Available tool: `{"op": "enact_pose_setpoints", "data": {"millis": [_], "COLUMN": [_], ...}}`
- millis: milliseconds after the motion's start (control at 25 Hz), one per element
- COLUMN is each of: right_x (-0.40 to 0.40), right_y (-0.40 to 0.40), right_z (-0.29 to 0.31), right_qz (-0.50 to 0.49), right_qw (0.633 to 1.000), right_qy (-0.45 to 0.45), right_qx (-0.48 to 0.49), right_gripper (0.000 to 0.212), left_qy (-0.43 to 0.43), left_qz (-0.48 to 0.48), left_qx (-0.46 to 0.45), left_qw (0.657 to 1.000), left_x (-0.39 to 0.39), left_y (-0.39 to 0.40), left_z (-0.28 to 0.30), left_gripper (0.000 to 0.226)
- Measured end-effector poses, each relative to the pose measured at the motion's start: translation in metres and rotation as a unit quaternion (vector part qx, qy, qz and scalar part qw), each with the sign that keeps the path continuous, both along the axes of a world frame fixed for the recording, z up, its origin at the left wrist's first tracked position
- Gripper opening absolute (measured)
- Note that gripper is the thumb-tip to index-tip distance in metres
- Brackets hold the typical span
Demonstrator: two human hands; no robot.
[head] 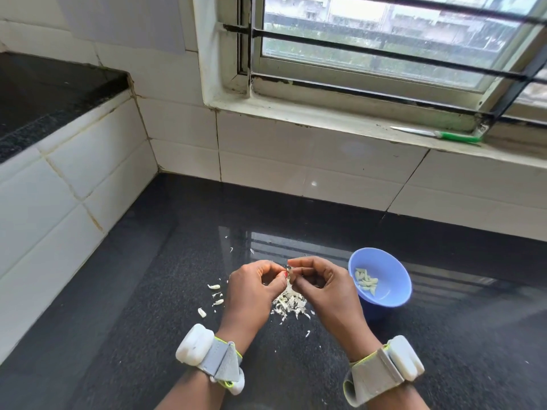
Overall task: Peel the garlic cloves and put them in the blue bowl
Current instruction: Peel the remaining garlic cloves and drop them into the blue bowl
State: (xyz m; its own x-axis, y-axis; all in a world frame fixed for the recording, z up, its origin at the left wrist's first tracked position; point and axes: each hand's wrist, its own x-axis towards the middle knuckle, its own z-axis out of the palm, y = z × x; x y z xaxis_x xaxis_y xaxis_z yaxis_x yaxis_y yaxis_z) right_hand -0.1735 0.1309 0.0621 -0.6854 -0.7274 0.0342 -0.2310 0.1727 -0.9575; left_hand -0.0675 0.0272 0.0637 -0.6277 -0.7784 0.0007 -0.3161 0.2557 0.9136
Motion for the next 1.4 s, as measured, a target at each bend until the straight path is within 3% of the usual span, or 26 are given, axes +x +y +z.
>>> {"op": "enact_pose_setpoints", "data": {"millis": [240, 480, 600, 880, 1240, 1400], "right_x": [0.005, 0.007, 0.006, 0.007, 0.009, 0.012], "right_y": [0.0, 0.003, 0.004, 0.0, -0.002, -0.003], "right_z": [0.006, 0.009, 0.012, 0.014, 0.015, 0.016], "right_qz": [-0.006, -0.022, -0.025, -0.052, -0.067, -0.067], "right_qw": [0.989, 0.948, 0.933, 0.939, 0.966, 0.969], "right_qy": [-0.143, -0.307, -0.343, -0.322, -0.243, -0.233], "right_qx": [-0.036, -0.087, -0.102, -0.11, -0.062, -0.049], "right_gripper": [0.021, 0.02, 0.015, 0.024, 0.02, 0.016], "left_qy": [0.0, 0.012, 0.005, 0.036, 0.02, 0.018], "left_qz": [-0.003, 0.019, 0.023, -0.003, 0.006, 0.009], "left_qx": [-0.007, -0.008, -0.026, -0.01, -0.081, -0.081], "left_qw": [1.0, 1.0, 0.999, 0.999, 0.997, 0.997], "left_x": [0.002, 0.006, 0.006, 0.006, 0.001, 0.0], "left_y": [0.001, -0.003, -0.002, 0.005, 0.009, 0.007], "left_z": [0.001, 0.003, 0.004, 0.006, 0.004, 0.005], "left_gripper": [0.004, 0.007, 0.011, 0.009, 0.019, 0.004]}}
